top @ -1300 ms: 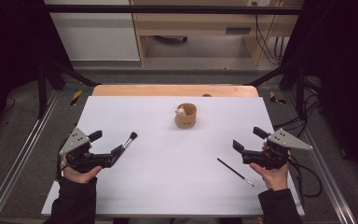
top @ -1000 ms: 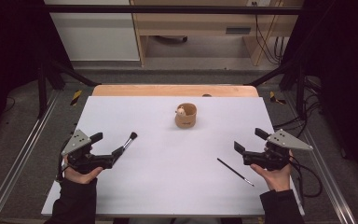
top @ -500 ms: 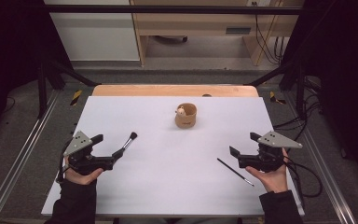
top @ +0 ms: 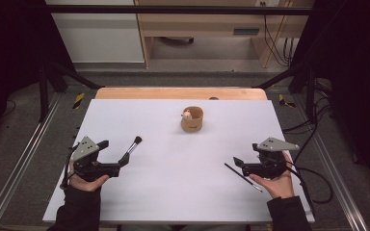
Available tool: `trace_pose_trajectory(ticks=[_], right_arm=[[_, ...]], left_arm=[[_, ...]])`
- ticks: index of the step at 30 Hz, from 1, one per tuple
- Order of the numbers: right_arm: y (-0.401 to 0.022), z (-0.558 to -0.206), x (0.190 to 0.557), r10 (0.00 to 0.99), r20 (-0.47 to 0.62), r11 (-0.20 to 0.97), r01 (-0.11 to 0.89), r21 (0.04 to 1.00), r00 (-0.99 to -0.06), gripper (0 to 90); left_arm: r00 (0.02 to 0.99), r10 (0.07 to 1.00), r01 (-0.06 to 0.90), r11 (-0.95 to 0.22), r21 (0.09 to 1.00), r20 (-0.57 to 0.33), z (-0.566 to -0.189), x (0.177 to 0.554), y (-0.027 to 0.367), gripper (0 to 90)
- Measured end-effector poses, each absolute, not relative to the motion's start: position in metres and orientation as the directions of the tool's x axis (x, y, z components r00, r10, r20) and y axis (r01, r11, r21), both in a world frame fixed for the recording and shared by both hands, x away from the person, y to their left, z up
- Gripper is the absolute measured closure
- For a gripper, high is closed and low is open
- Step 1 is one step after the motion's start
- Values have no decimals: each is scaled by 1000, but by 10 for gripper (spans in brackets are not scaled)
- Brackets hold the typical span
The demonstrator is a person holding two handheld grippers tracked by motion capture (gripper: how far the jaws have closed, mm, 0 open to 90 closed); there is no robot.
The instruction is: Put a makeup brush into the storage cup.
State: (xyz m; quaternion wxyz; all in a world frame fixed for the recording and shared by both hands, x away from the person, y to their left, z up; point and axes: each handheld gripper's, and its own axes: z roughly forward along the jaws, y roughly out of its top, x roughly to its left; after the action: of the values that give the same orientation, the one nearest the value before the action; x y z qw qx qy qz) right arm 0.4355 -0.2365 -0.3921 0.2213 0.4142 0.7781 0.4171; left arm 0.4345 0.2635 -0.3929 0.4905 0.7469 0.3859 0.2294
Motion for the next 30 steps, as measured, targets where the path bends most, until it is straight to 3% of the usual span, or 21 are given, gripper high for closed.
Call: trace_pose_trajectory(ticks=[24,30], right_arm=[[-224,-416,445,799,-67,486,577,657,-597,210],[-226,-425,448,798,-37,492,615,617,-601,273]], left_arm=[[608,793,365,-247,898,-29,-398,436,260,47],[611,791,365,-247,898,-30,-398,436,259,47]])
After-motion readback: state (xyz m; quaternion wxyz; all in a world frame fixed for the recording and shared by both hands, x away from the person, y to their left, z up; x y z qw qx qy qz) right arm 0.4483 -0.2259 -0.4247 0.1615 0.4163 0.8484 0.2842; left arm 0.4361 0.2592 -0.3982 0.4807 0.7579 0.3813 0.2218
